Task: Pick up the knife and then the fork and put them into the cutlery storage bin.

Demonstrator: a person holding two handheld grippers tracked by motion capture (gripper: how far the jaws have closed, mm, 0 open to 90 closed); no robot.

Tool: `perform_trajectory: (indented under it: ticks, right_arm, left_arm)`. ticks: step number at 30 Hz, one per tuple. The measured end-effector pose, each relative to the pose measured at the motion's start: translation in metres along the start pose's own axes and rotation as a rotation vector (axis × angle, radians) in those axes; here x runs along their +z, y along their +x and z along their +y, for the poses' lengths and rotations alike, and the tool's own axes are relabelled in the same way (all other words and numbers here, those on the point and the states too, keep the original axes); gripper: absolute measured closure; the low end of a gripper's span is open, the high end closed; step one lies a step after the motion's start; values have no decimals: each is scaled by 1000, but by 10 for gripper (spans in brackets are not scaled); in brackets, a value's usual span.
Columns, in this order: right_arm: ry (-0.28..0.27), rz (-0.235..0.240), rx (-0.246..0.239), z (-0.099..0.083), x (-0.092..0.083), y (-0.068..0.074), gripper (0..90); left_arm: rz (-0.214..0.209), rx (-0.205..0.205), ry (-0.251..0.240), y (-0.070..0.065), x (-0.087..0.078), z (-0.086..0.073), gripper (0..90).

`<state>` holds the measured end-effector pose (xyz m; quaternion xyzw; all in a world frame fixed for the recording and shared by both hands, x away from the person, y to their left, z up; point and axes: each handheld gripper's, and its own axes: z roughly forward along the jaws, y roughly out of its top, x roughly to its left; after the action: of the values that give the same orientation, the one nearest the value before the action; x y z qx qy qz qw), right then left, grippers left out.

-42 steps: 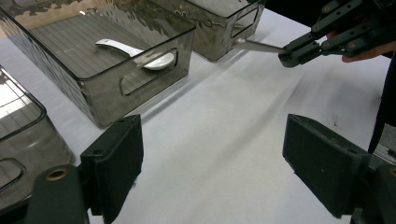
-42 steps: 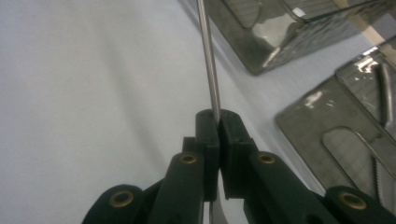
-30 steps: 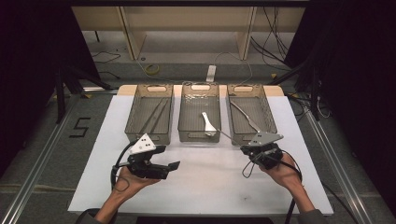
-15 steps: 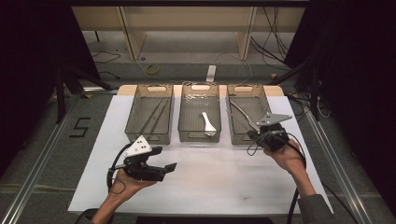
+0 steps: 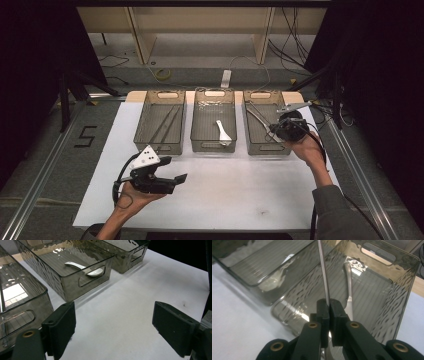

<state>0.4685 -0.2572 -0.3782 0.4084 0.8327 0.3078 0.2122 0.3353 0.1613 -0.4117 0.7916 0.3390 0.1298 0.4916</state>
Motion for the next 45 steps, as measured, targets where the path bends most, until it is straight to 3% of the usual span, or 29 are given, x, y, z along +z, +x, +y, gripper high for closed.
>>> perform_trajectory:
  ticks: [12,29,39,41,43,45]
  right_arm:
    - [36,-16,63,15,25,-13,878]
    - [83,-46,134,10,44,-20,875]
    - [119,-59,150,8,56,-16,868]
    - [120,-59,157,8,57,-15,851]
    - [113,-57,169,9,57,-16,738]
    - [113,-46,170,10,56,-15,685]
  left_arm:
    - [5,-5,-7,1,-2,0,186]
    - [7,-3,-8,1,-2,0,185]
    - [4,-3,-1,0,-2,0,184]
    - [6,-5,-3,0,-1,0,184]
    - [0,-6,-2,1,-2,0,184]
    - [-3,-8,-6,1,-2,0,183]
